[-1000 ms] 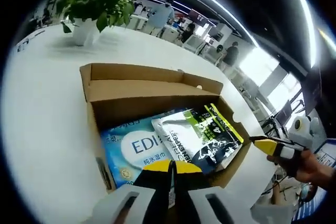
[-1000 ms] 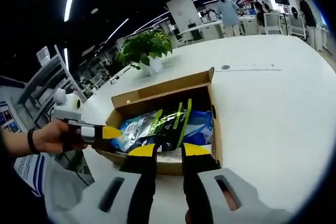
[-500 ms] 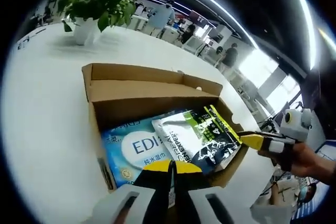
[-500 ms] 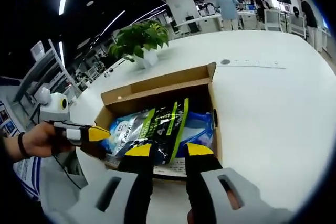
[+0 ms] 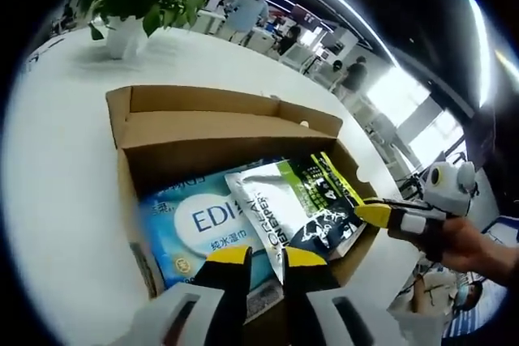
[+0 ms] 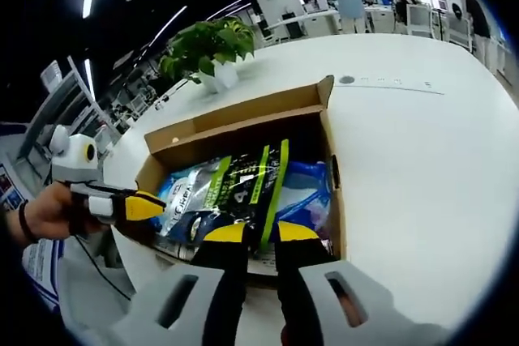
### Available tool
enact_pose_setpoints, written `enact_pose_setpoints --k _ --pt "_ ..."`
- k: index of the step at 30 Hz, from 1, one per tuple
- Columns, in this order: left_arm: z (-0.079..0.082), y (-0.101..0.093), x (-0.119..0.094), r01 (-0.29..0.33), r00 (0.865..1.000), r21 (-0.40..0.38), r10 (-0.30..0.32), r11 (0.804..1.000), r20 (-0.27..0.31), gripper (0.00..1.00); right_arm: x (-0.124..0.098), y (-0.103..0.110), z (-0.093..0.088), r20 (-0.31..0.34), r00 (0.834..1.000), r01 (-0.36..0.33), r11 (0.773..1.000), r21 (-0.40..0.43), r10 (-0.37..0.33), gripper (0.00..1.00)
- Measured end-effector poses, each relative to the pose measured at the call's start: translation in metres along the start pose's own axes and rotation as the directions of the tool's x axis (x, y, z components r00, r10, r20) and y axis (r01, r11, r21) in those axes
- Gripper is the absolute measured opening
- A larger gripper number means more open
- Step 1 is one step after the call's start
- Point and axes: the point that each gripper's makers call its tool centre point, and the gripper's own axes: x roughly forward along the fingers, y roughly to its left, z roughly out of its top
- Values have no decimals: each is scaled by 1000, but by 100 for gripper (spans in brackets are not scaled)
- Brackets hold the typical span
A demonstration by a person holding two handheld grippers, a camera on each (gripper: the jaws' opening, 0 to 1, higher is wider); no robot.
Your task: Operate the shoe box by opening the lid, removing the specified soft item, and placing it in the target area until the item is outside and the box remains undamaged.
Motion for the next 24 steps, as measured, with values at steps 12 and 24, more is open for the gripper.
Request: enact_pose_setpoints --k 12,24 --pt "-7 -5 12 16 999 -77 -18 997 -32 1 -1 6 3 47 998 -43 996 75 40 1" --pt "4 -12 -3 21 999 -83 -18 996 43 0 -9 17 5 63 996 -66 996 56 62 2"
